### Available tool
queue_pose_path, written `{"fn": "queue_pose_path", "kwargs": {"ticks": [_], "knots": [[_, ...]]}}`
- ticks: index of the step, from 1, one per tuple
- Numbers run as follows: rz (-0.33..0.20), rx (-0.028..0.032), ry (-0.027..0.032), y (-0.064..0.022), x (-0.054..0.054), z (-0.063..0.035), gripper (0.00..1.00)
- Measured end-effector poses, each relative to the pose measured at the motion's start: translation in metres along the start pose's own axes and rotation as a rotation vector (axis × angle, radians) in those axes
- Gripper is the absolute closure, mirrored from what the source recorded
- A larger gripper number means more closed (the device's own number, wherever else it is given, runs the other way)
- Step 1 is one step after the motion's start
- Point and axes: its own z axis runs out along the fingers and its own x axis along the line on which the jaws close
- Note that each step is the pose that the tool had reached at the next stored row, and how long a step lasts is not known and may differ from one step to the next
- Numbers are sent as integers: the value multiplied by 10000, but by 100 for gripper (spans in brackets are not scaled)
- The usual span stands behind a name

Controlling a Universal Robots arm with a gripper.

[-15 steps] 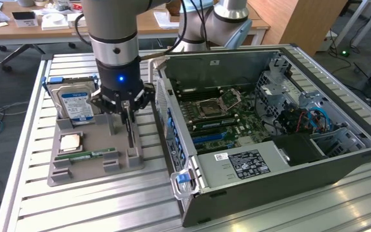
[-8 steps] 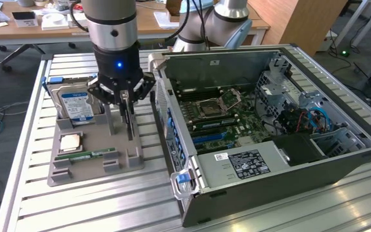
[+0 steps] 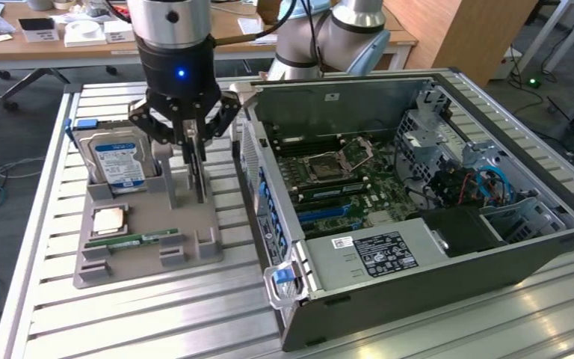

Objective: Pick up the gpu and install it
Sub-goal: 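Pick up the gpu and move the gpu toward the slot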

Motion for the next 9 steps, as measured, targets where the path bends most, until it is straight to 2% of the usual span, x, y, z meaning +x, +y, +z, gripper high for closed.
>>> {"fn": "queue_pose_path", "kwargs": {"ticks": [9], "knots": [[1, -1, -1, 7, -5, -202, 74]]}}
